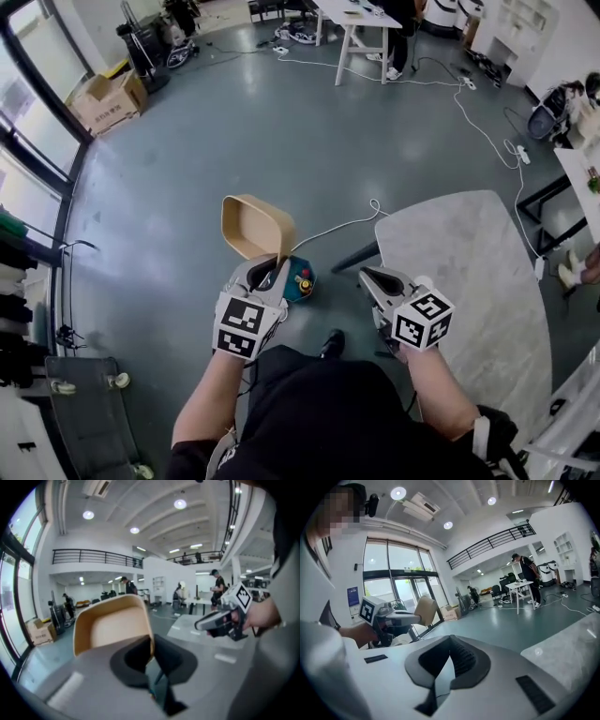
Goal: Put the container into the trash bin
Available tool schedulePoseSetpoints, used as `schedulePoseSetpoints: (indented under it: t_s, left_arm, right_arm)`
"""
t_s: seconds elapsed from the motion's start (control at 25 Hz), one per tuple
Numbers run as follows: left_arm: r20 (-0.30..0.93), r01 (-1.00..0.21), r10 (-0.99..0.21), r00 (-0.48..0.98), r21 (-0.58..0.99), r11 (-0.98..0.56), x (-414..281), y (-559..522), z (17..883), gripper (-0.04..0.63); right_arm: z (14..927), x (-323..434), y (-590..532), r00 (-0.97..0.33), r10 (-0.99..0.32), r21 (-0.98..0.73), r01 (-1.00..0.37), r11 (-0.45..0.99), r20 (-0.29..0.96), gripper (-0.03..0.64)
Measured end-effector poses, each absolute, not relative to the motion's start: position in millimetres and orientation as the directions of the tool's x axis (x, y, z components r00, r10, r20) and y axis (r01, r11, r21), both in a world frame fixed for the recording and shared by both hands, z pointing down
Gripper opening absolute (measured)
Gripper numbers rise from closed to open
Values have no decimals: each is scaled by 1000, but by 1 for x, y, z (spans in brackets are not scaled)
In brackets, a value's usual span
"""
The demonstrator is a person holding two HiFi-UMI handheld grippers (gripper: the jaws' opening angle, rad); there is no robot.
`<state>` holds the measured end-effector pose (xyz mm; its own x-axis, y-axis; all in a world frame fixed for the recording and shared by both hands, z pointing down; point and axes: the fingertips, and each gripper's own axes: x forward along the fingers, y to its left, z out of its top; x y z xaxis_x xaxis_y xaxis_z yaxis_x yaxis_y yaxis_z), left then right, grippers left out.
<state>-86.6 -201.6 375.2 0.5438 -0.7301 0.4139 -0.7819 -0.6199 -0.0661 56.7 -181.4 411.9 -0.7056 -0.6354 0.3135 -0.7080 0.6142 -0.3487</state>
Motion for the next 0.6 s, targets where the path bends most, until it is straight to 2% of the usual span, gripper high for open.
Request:
schedulePoseSetpoints:
  t_s: [0.2,0.4,0.6]
  left_arm:
    - [482,-798,-709,515,-33,-601,-96,-235,409,25]
    - [566,-785,-642,518,16,-619,-94,-260,457,25]
    - [615,-757,-575,539,54,-651,-90,-287,502,25]
  right_arm:
    - [435,44,-215,-734,-597,-431,-676,597,324,-6]
    - [464,44,-232,-714,-585,-480,-697,533,386,-6]
    - [497,23,-243,-723,-521,-487,-691,534,454,-6]
